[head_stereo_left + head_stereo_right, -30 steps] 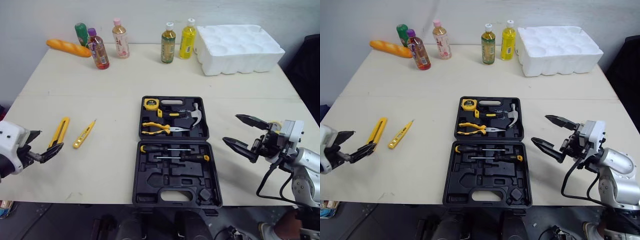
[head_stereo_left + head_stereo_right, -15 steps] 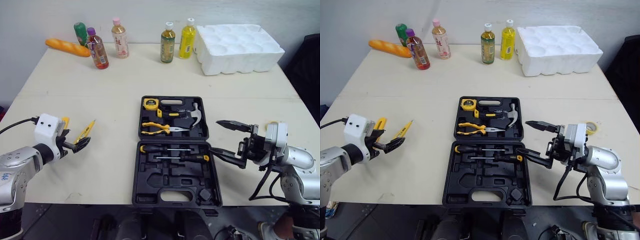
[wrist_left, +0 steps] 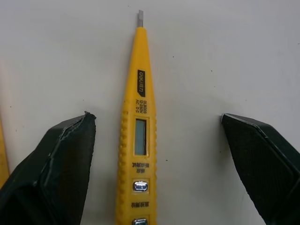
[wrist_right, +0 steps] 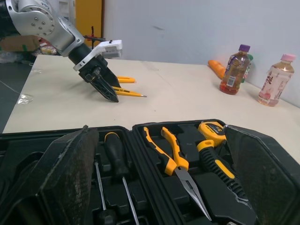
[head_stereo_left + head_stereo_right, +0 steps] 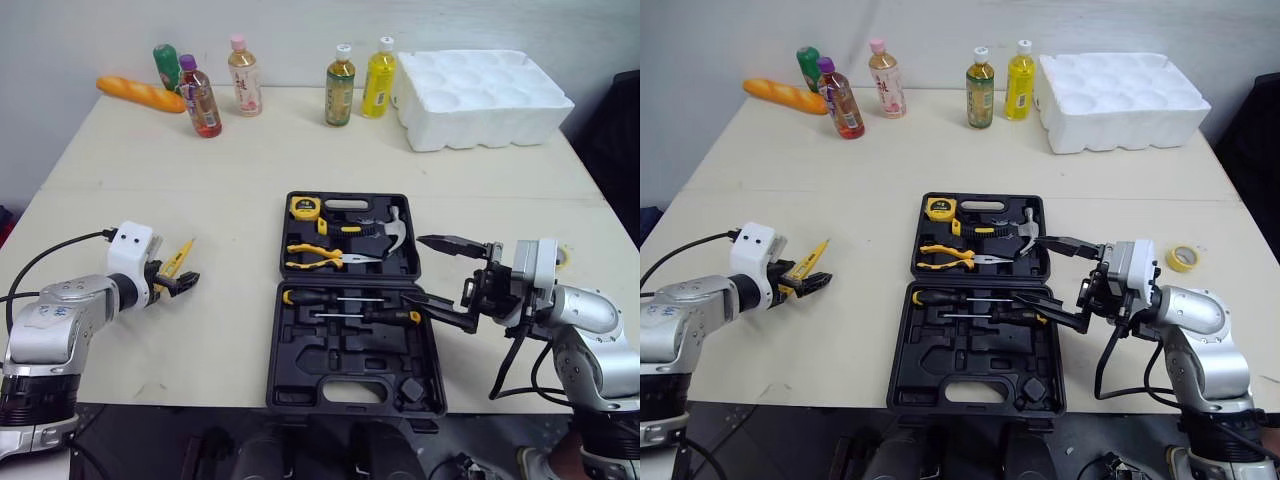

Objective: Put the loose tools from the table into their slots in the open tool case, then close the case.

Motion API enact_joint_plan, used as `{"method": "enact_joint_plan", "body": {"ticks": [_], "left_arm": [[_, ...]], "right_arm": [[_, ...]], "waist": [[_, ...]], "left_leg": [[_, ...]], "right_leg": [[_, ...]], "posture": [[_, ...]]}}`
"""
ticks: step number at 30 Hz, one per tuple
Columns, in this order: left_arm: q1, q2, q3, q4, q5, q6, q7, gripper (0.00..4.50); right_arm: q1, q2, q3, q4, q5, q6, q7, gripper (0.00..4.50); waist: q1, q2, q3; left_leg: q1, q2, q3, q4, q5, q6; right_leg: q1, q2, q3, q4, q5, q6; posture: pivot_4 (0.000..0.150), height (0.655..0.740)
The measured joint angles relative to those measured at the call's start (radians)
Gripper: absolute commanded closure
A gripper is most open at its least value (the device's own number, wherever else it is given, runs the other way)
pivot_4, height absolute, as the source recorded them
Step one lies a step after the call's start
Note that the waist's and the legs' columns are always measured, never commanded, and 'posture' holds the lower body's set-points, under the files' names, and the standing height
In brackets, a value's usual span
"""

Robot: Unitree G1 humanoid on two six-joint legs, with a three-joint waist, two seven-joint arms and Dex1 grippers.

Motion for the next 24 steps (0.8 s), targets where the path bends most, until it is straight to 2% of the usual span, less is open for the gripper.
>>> {"method": "enact_joint_plan", "body": {"ticks": [2,4,5,9,17,24], "left_arm": [[-0.005,-0.006,-0.005,0.007,0.002,-0.005,-0.004,0.87],[-0.005,-0.009,-0.007,0.008,0.002,-0.009,-0.005,1.71],[-0.005,-0.009,-0.007,0.008,0.002,-0.008,-0.005,2.30],[0.004,-0.009,-0.002,0.006,0.002,-0.012,-0.013,3.99],[0.033,-0.008,0.021,0.014,0.003,-0.059,-0.034,4.02],[0.046,0.031,0.029,-0.017,-0.038,-0.176,-0.212,4.02]], "right_arm": [[-0.001,0.000,0.001,0.000,-0.003,0.000,-0.002,0.00],[0.000,0.000,0.004,0.000,-0.004,0.000,0.000,0.00],[0.000,0.000,0.004,0.000,-0.004,0.000,0.003,0.00],[0.000,0.000,0.004,0.000,-0.008,-0.001,0.006,0.00],[0.000,0.000,0.004,0.000,-0.016,-0.001,0.005,0.00],[0.000,-0.001,-0.002,0.000,-0.017,0.003,-0.013,0.00]], "waist": [[0.003,0.000,0.000],[0.008,0.000,0.000],[0.010,0.000,0.000],[0.007,0.000,0.000],[-0.006,0.000,0.000],[-0.004,-0.001,0.001]], "left_leg": [[0.000,0.000,0.000,0.000,0.000,0.000],[0.000,0.000,0.000,0.000,0.000,0.000],[0.000,0.000,0.000,0.000,0.000,0.000],[0.001,0.000,0.001,0.000,0.000,0.000],[0.002,0.000,0.001,0.000,0.001,-0.001],[0.000,0.000,0.000,0.000,0.001,-0.001]], "right_leg": [[0.000,0.000,0.000,0.000,0.000,0.000],[0.000,0.000,0.000,0.000,0.000,0.000],[0.000,0.000,0.000,0.000,0.000,0.000],[0.000,0.000,0.001,0.001,0.000,0.000],[0.000,0.000,0.001,0.002,0.000,0.000],[-0.001,0.000,0.000,0.000,0.000,0.000]], "posture": [[0.150,0.7400],[0.150,0.7400],[0.150,0.7400],[0.150,0.7400],[0.150,0.7400],[0.150,0.7400]]}}
